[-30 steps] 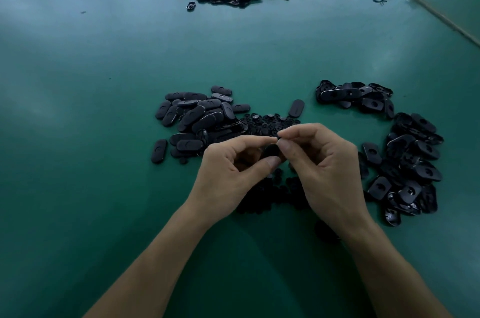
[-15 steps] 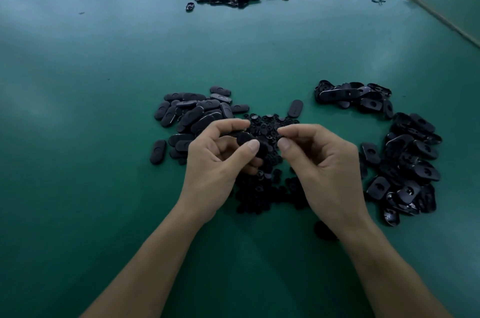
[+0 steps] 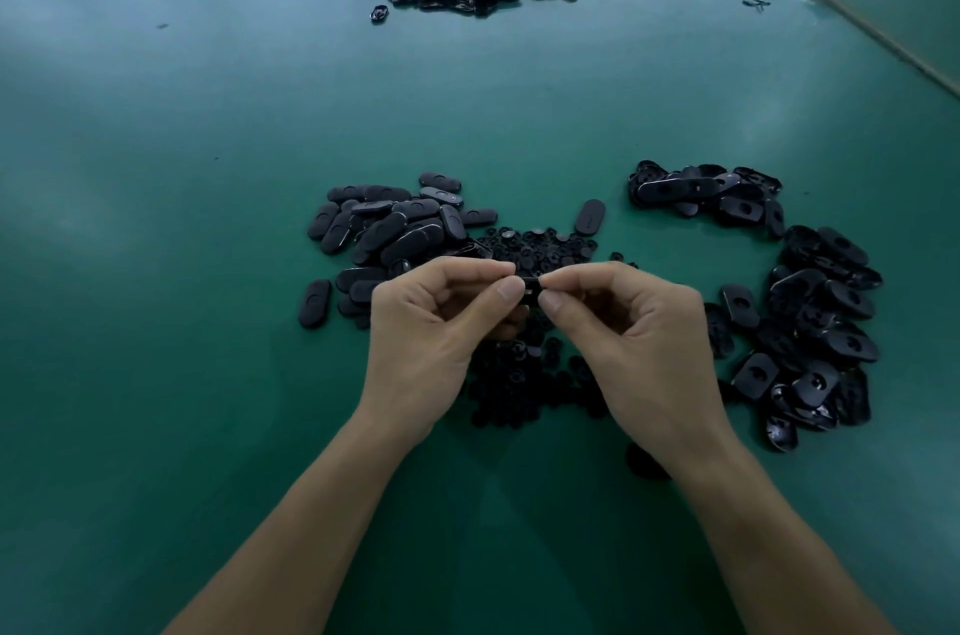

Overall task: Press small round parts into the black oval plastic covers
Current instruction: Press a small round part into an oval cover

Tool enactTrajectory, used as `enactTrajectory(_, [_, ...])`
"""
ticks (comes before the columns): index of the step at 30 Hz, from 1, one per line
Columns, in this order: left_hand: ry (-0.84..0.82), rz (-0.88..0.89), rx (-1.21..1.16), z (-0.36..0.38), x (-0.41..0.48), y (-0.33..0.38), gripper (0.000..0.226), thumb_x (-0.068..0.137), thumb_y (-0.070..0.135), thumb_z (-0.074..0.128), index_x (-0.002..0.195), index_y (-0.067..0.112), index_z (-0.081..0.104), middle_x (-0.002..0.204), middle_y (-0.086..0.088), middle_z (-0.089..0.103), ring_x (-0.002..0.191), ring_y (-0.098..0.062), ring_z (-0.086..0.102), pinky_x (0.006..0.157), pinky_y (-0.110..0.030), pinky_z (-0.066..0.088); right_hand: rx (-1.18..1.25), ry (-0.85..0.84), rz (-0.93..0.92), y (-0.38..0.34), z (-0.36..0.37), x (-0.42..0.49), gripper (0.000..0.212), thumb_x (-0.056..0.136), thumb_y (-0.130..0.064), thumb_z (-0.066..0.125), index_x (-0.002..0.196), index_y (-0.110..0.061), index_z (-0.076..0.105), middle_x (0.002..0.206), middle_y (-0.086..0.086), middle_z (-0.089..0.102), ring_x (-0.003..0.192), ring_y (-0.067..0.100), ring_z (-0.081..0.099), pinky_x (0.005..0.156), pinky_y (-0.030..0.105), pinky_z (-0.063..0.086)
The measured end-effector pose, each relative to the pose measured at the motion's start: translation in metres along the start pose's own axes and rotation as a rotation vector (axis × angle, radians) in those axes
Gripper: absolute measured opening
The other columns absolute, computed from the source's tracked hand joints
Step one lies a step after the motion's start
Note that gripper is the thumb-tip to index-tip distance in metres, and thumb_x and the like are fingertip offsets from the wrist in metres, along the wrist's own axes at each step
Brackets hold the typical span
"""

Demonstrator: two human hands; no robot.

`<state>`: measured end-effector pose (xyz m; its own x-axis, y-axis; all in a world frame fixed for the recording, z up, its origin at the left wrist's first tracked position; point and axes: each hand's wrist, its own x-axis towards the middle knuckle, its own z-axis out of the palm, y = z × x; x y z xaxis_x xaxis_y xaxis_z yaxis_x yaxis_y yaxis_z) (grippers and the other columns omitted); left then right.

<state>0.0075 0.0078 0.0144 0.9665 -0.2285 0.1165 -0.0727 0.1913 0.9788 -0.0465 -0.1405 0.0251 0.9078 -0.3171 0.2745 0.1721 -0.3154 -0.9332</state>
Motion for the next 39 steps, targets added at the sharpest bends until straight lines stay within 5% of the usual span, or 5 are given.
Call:
enactTrajectory(7, [-0.071, 0.003, 0.08, -0.0025, 0.0005, -0.0026, 0.021, 0.083, 0.005, 0.077, 0.098, 0.019, 0.075, 0.083, -0.001, 0.077, 0.075, -0.01, 0.072, 0.071, -0.02, 0.057, -0.053, 0.017, -0.004, 0.0003, 0.0007, -0.001, 0.016, 0.088, -0.01, 0.074, 0.095, -0.024, 0.076, 0.08, -0.017, 0.073, 0.075, 0.005, 0.069, 0.067, 0.013, 0.051])
enactTrajectory(22, [-0.095, 0.054, 0.152, -0.0005, 0.0002, -0.0025, 0.024, 0.08, -0.001, 0.076, 0.091, 0.02, 0.073, 0.082, 0.006, 0.076, 0.075, -0.005, 0.07, 0.072, -0.017, 0.056, -0.088, -0.035, 0.026, -0.0017, -0.0003, -0.0013, 0.021, 0.084, -0.005, 0.073, 0.081, -0.025, 0.071, 0.074, -0.015, 0.071, 0.064, 0.003, 0.066, 0.059, 0.011, 0.048])
enactTrajectory(39, [-0.114, 0.088, 0.263, -0.0007, -0.0007, -0.0031, 0.026, 0.083, -0.002, 0.076, 0.094, 0.02, 0.07, 0.087, 0.004, 0.075, 0.079, -0.008, 0.071, 0.073, -0.016, 0.054, -0.176, -0.052, -0.002, -0.0061, 0.0019, -0.0047, 0.02, 0.088, -0.005, 0.072, 0.1, -0.02, 0.078, 0.09, -0.021, 0.071, 0.085, -0.007, 0.068, 0.076, 0.008, 0.051])
